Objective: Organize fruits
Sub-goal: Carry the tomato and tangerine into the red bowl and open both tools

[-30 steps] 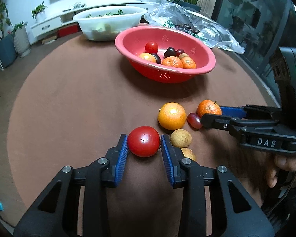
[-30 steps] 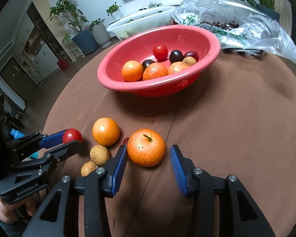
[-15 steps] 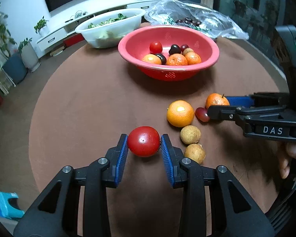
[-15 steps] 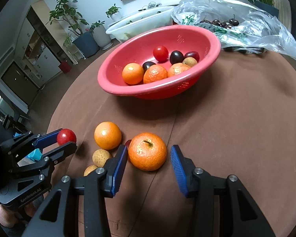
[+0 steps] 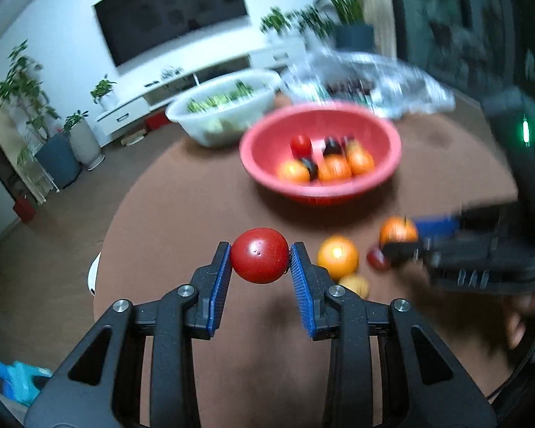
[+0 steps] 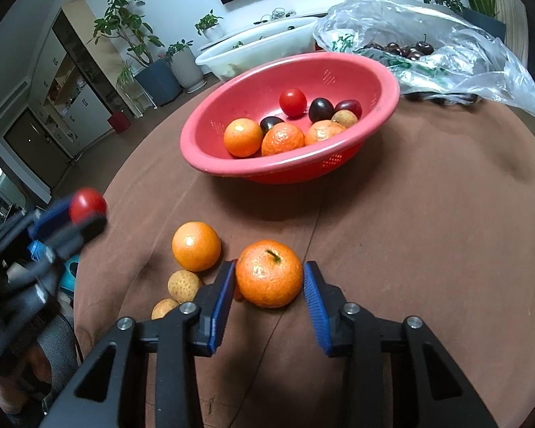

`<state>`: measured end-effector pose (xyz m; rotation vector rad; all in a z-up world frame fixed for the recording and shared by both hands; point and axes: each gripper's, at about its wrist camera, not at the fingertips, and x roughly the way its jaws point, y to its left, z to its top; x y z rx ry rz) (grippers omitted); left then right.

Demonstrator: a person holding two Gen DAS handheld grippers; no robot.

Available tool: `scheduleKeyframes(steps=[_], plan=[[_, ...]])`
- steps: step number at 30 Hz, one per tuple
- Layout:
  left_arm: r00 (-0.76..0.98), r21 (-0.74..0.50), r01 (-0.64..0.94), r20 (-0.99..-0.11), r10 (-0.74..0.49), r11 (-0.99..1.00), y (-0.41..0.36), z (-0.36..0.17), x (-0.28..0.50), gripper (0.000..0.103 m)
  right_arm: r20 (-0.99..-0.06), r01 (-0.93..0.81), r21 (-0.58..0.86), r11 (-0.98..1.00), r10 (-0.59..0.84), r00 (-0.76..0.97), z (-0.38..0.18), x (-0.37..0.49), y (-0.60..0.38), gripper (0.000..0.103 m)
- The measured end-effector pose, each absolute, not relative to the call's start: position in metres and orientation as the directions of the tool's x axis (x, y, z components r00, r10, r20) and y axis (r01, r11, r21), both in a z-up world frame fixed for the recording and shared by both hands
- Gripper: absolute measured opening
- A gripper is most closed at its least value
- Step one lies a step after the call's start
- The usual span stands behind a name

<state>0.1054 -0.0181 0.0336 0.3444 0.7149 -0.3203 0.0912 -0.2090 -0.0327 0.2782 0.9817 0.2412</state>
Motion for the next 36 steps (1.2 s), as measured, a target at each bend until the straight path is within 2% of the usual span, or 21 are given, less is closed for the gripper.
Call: scheduleKeyframes(steps=[7, 10, 17, 26, 36], plan=[[0.732, 0.103, 0.396, -0.636, -0.245, 0.913, -0.031, 0.062, 0.119, 0.032, -0.774, -0.071, 0.337, 0.939, 0.32, 0.546, -0.031, 0.086, -0.21, 0.042], [0.717, 0.044, 0.436, -0.62, -0.317, 0.899, -0.045, 0.072, 0.121, 0.032, -0.767, -0.068, 0.343, 0.937, 0.321, 0.556, -0.028, 0.085, -0.211, 0.042], [0.676, -0.007, 0.5, -0.622, -0.395, 0.866, -0.077, 0.083, 0.121, 0.032, -0.751, -0.062, 0.352, 0.934, 0.322, 0.577, -0.022, 0.083, -0.215, 0.042], [0.632, -0.043, 0.516, -0.655, -0.414, 0.856, -0.079, 0.075, 0.132, 0.032, -0.726, -0.064, 0.358, 0.932, 0.321, 0.608, -0.005, 0.085, -0.22, 0.042], [0.622, -0.001, 0.48, -0.705, -0.341, 0.877, -0.073, 0.051, 0.186, 0.032, -0.711, -0.065, 0.287, 0.956, 0.258, 0.654, 0.027, 0.114, -0.235, 0.042]])
